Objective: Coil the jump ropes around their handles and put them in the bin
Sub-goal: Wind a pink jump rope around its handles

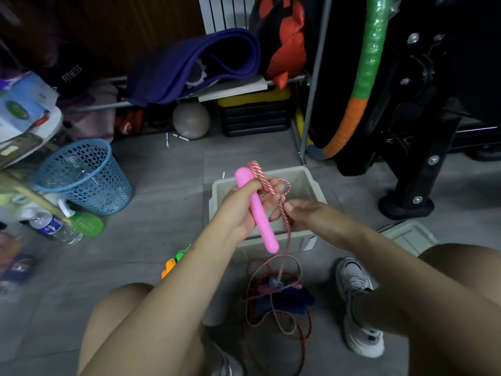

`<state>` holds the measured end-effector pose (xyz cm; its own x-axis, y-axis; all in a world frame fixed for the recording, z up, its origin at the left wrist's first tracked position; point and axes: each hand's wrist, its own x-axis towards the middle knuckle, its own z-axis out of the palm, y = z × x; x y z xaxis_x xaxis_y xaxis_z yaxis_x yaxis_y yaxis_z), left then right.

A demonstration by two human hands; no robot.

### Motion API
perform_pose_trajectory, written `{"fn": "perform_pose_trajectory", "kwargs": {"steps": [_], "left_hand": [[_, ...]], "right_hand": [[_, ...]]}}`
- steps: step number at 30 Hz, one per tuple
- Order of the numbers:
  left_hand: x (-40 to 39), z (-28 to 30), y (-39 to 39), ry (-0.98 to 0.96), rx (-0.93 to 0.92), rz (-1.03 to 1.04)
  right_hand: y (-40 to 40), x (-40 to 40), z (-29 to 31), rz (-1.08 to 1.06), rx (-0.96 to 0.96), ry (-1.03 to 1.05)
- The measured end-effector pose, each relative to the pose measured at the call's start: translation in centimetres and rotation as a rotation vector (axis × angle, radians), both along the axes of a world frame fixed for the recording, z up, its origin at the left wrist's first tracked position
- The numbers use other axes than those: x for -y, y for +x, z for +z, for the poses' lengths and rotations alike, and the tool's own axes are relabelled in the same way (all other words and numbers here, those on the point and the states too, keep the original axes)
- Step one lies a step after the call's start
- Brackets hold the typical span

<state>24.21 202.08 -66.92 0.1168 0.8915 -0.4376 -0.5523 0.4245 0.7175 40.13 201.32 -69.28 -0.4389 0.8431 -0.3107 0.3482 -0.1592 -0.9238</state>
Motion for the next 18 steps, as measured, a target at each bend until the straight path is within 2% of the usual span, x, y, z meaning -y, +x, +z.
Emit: {"fn": "perform_pose_trajectory", "kwargs": {"steps": [3, 7, 13, 18], "left_hand": [[-0.5, 0.0, -0.5, -0.010, 0.104, 0.102], [-1.1, -0.1, -1.4, -0.001, 0.112, 0.148], [-1.5, -0.9, -2.2, -0.003, 0.003, 0.166], [-1.8, -1.1, -3.3, -0.101, -0.107, 0.239]], "right_hand": [[0.5, -0.4, 0.5, -0.112, -0.066, 0.002], [1.5, -1.2, 1.3, -0.199, -0.066, -0.016], [2.7, -1.7, 1.4, -0.248, 0.059, 0.059], [2.6, -1.3, 2.0, -0.073, 0.302, 0.162]]}}
